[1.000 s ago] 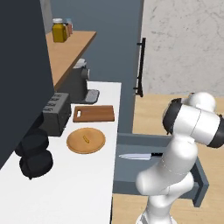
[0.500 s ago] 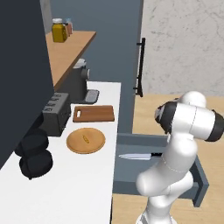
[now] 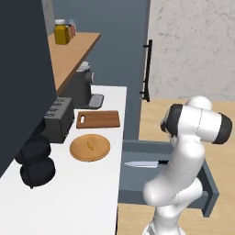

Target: Pick up the knife from the drawer and place it on the cutting board. Then place the meat from the plate to the cutting board.

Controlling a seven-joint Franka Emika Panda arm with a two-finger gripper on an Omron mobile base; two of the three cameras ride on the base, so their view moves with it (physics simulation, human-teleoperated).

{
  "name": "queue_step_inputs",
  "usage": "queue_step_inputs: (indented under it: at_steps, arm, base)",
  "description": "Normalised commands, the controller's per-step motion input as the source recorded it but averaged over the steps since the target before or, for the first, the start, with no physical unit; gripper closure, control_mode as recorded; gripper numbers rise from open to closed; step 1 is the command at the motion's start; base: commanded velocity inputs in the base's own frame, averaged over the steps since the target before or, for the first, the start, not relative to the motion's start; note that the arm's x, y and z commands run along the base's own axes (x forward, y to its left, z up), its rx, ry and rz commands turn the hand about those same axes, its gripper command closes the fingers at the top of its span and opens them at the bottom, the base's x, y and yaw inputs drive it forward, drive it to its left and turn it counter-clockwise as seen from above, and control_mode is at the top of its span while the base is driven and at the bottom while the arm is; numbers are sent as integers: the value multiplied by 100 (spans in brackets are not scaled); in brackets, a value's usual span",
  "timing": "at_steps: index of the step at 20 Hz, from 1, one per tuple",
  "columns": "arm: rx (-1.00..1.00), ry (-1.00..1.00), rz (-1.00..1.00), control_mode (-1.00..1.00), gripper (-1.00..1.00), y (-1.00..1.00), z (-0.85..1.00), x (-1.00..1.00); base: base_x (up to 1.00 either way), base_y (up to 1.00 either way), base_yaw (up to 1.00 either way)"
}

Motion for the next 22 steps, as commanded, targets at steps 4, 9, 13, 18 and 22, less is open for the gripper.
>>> queue_step_inputs:
  at_steps: [4, 9, 13, 18, 22]
  arm:
    - [-2, -21, 48, -100, -100, 56, -26, 53]
    - [-2, -2, 42, -100, -100, 9, -31, 22]
    - [0, 0, 18, -100, -100, 0, -38, 1]
    - [-2, 0, 0, -100, -100, 0, -23, 3]
    - [-6, 0, 0, -100, -100, 0, -22, 27]
  base:
    - [0, 0, 0]
    - [0, 0, 0]
    - [0, 0, 0]
    - [0, 0, 0]
    - [0, 0, 0]
